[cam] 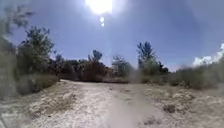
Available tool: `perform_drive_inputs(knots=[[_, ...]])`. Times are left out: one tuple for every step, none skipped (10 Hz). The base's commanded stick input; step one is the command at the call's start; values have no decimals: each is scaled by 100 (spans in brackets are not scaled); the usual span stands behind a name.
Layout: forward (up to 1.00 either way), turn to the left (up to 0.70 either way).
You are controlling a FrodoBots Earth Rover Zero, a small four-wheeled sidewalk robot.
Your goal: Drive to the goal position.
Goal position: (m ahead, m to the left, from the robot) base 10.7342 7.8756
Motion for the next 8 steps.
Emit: perform_drive_inputs(knots=[[44, 2], [44, 2], [44, 2], [44, 2], [44, 2], [44, 2], [44, 2], [44, 2]])
